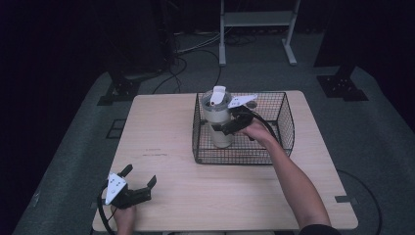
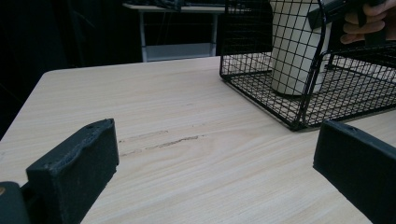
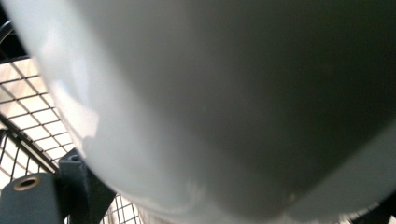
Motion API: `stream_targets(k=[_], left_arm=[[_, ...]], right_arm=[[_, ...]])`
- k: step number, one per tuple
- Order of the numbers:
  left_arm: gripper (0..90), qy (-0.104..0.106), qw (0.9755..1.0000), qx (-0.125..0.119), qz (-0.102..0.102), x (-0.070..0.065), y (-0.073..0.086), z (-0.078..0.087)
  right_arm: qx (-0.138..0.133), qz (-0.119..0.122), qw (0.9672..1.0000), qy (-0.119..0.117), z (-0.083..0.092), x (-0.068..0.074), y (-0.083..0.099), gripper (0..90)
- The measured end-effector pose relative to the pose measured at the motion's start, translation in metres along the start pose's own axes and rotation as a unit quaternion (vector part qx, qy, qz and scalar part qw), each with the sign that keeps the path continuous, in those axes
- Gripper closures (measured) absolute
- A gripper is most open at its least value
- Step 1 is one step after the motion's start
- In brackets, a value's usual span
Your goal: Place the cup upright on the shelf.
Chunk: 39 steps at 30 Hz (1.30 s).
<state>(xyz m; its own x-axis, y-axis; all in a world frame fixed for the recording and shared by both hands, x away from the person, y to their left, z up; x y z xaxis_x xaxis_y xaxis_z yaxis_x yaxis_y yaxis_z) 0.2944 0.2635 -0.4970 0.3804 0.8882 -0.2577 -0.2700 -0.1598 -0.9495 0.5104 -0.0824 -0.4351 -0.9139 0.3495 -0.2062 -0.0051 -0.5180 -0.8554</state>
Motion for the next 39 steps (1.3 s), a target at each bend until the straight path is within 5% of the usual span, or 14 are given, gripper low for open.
stream_targets(k=[13,39], left_arm=[[0.0,-0.003,1.0000,-0.001,0.001,-0.001,0.000,-0.001],[0.0,-0.006,1.0000,0.002,-0.005,-0.001,0.000,-0.002]], right_arm=[[-0.013,-0.004,0.9999,-0.006,0.008,-0.002,0.009,8.5],[0.013,0.004,0.9999,-0.010,0.022,0.000,0.014,8.5]])
Point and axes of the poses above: each handheld gripper's, and its own axes: z roughly backward along the jaws, y roughly out of its underside, x roughly to its left, the point moved 4 cm from there along -z, roughly forward along the jaws, and after that the axes turned 15 degrees about z, right-handed, at the moved point
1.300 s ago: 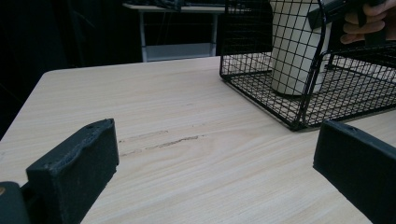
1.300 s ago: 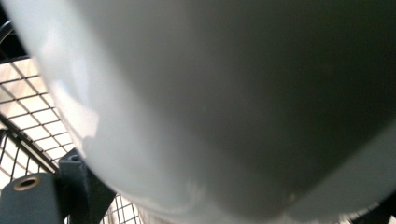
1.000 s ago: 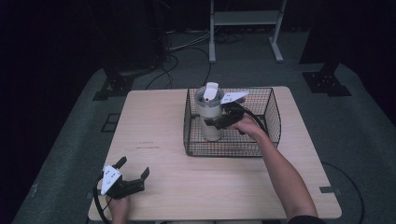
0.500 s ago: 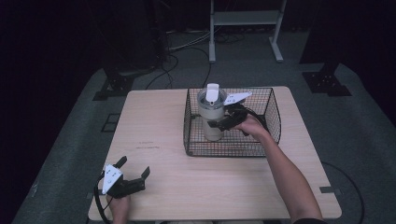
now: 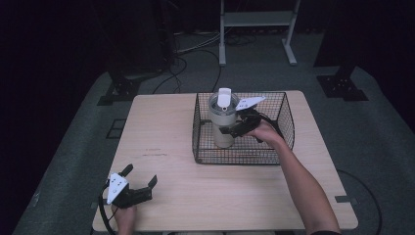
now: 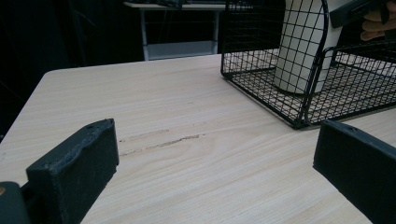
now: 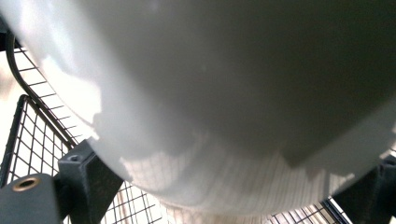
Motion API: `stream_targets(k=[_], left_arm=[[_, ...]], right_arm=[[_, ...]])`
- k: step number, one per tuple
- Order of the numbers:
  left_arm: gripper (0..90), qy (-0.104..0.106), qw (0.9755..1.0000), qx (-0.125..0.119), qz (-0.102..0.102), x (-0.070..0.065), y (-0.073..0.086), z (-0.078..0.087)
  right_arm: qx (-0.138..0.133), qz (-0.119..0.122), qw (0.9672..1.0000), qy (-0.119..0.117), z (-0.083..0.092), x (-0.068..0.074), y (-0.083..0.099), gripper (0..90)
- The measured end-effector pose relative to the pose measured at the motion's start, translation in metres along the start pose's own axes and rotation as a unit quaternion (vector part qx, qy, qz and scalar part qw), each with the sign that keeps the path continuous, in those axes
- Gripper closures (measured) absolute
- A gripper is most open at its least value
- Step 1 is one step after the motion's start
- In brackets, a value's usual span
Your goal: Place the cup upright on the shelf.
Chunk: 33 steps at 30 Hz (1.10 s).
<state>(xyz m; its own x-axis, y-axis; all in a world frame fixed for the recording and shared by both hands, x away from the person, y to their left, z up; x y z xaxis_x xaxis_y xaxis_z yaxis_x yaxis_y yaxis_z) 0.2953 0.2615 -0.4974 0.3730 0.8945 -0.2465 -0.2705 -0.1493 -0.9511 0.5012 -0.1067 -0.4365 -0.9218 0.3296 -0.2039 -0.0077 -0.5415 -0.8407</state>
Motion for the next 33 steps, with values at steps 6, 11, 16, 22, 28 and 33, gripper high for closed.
stream_targets(k=[6,11,16,22,28,33], left_arm=[[0.0,-0.001,1.0000,0.001,0.001,0.000,0.000,0.000],[0.0,0.000,1.0000,0.001,-0.001,0.000,0.000,0.000],[0.0,0.000,1.0000,0.001,0.000,0.000,0.000,0.000],[0.0,0.001,1.0000,0.000,0.001,0.000,0.000,0.000],[0.0,0.000,1.0000,0.001,-0.001,0.000,0.000,0.000],[0.0,0.000,1.0000,0.001,-0.001,0.000,0.000,0.000]], right_arm=[[0.001,-0.006,1.0000,0.000,0.003,0.001,0.003,8.5],[0.002,-0.006,1.0000,0.001,0.003,0.001,0.003,8.5],[0.004,-0.009,1.0000,0.003,0.005,0.002,0.003,8.6],[0.006,-0.009,0.9999,0.006,0.008,0.003,0.003,8.9],[-0.003,-0.010,0.9999,0.014,0.019,0.004,-0.001,9.0],[0.001,-0.011,0.9998,0.016,0.029,0.005,-0.003,9.0]])
Point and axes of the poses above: each handheld gripper's, and its own axes: z roughly backward along the jaws, y roughly out of its underside, x roughly to its left, the point moved 4 cm from there along -z, roughly forward along the jaws, and after that the axes turned 15 degrees about z, right-handed, at the moved point
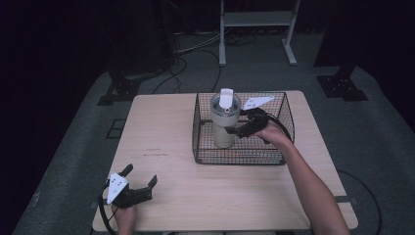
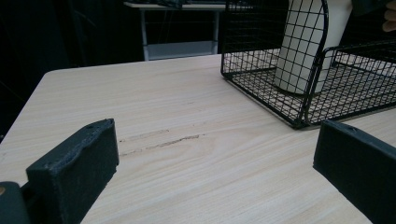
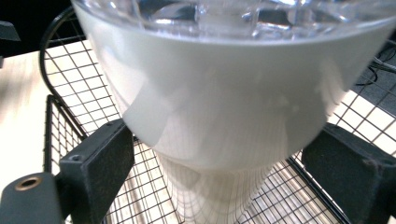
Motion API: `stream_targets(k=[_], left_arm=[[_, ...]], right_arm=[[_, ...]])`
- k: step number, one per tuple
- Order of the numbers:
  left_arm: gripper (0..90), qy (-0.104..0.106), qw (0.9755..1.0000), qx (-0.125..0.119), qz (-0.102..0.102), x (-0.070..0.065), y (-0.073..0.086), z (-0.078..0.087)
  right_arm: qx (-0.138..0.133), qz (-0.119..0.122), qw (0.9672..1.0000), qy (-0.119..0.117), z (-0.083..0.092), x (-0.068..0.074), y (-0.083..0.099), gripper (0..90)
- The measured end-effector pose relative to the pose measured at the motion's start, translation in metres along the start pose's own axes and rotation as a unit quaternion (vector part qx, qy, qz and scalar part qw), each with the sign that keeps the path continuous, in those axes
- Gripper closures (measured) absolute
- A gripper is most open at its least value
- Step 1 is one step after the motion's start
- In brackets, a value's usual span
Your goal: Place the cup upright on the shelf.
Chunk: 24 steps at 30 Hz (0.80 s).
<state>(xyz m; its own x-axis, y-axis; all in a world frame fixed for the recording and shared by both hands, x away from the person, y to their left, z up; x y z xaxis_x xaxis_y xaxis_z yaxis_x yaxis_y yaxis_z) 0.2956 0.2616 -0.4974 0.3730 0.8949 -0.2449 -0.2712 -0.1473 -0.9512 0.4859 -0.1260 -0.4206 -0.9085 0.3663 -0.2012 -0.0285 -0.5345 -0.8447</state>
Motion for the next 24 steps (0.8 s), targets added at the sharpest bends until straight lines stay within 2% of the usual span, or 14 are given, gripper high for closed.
stream_targets(k=[9,13,18,24], left_arm=[[0.0,-0.001,1.0000,0.001,0.000,0.000,0.000,0.000],[0.0,-0.001,1.0000,0.001,-0.002,-0.001,0.000,0.000],[0.0,-0.001,1.0000,0.000,-0.001,-0.001,0.000,0.000],[0.0,-0.002,1.0000,0.000,-0.002,-0.001,0.000,0.000]], right_arm=[[0.010,-0.001,0.9999,0.003,0.017,0.004,-0.003,9.0],[0.011,0.005,0.9999,0.009,0.025,0.005,-0.007,9.0],[0.022,-0.002,0.9996,0.020,0.036,0.002,-0.006,9.0],[0.023,-0.006,0.9993,0.029,0.045,0.000,-0.006,9.0]])
Point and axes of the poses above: each handheld gripper's, and its own axes: z roughly backward along the jaws, y roughly out of its underside, x roughly to its left, the point moved 4 cm from there along -z, roughly forward along the jaws, and after that the axes turned 15 degrees about z, right-handed, at the moved point
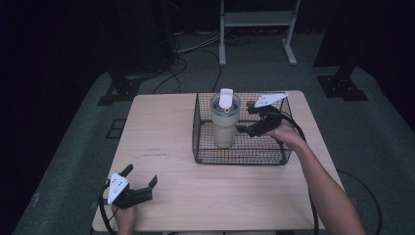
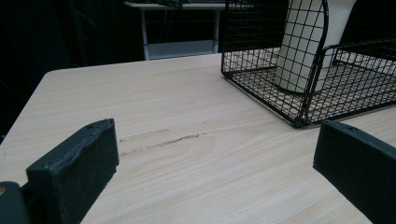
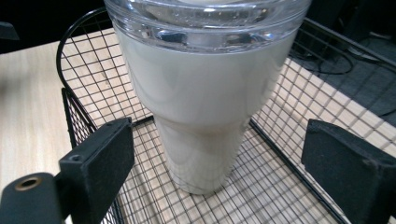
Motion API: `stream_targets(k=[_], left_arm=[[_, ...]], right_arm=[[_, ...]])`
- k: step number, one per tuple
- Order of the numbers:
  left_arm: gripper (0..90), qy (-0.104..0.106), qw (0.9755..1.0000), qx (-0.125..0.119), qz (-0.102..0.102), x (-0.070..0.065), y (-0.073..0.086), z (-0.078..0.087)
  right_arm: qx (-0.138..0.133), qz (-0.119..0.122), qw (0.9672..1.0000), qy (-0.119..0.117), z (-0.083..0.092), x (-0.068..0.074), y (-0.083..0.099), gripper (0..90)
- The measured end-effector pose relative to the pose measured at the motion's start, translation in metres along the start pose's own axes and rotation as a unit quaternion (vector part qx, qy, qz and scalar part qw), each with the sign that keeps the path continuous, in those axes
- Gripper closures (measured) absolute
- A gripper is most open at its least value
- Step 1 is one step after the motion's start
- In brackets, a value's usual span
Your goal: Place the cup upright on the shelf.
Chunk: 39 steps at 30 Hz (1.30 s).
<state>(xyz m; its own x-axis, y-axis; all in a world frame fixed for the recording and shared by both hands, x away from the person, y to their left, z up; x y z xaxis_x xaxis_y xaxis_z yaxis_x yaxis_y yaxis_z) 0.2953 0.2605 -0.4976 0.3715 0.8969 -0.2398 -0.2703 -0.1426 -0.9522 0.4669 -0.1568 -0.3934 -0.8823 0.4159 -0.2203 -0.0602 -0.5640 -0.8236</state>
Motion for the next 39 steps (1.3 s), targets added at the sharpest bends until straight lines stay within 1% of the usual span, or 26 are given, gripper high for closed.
stream_targets(k=[2,4,6,14,17,18,23,24,25,28,30,36,37,38,39], left_arm=[[0.0,0.000,1.0000,0.000,0.000,0.000,0.000,0.000],[0.0,0.000,1.0000,0.001,0.000,0.000,0.000,0.000],[0.0,-0.001,1.0000,0.001,-0.001,0.000,0.000,0.000],[0.0,-0.002,1.0000,0.003,-0.002,0.000,0.000,0.000],[0.0,-0.003,1.0000,0.003,-0.002,0.000,0.000,0.000],[0.0,-0.002,1.0000,0.003,-0.003,0.000,0.000,0.000],[0.0,-0.002,1.0000,0.005,-0.005,-0.001,0.000,-0.001],[0.0,-0.003,1.0000,0.005,-0.004,-0.001,0.000,-0.001],[0.0,-0.003,1.0000,0.005,-0.004,-0.001,0.000,-0.001],[0.0,-0.003,1.0000,0.004,-0.004,-0.001,0.001,-0.001],[0.0,-0.003,1.0000,0.003,-0.005,-0.001,0.001,-0.001],[0.0,-0.005,0.9999,0.004,-0.008,-0.001,0.001,-0.001],[0.0,-0.005,0.9999,0.004,-0.008,-0.001,0.001,-0.001],[0.0,-0.005,0.9999,0.004,-0.008,-0.001,0.001,-0.001],[0.0,-0.005,0.9999,0.004,-0.008,-0.001,0.001,-0.001]], right_arm=[[0.002,0.000,1.0000,0.006,0.004,-0.001,0.000,9.0],[0.001,-0.004,0.9999,0.011,0.011,-0.002,0.001,9.0],[0.001,-0.003,0.9999,0.012,0.013,-0.002,0.001,9.0],[0.000,-0.003,0.9998,0.021,0.032,-0.002,0.001,9.0],[-0.001,-0.003,0.9998,0.021,0.035,-0.002,0.001,9.0],[-0.001,0.002,0.9997,0.025,0.039,-0.001,0.001,9.0],[-0.006,0.001,0.9996,0.026,0.047,0.000,0.000,9.0],[-0.011,0.001,0.9996,0.027,0.050,0.002,0.000,9.0],[-0.011,0.001,0.9996,0.027,0.050,0.002,0.000,9.0],[-0.024,-0.006,0.9994,0.024,0.055,0.003,0.000,9.0],[-0.027,-0.006,0.9993,0.026,0.059,0.005,0.001,9.0],[-0.027,-0.005,0.9993,0.026,0.066,0.009,0.005,9.1],[-0.024,-0.004,0.9994,0.025,0.067,0.010,0.006,9.1],[-0.027,-0.005,0.9993,0.026,0.071,0.012,0.008,9.0],[-0.027,-0.005,0.9993,0.026,0.071,0.012,0.008,9.0]])
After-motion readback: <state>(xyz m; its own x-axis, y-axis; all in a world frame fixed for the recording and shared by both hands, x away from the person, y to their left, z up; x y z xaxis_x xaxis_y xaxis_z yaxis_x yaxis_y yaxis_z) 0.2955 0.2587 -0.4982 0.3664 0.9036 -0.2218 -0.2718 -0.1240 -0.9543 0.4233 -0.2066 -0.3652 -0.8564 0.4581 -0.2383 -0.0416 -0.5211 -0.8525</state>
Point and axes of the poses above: each handheld gripper's, and its own axes: z roughly backward along the jaws, y roughly out of its underside, x roughly to its left, the point moved 4 cm from there along -z, roughly forward along the jaws, and after that the axes turned 15 degrees about z, right-handed, at the moved point
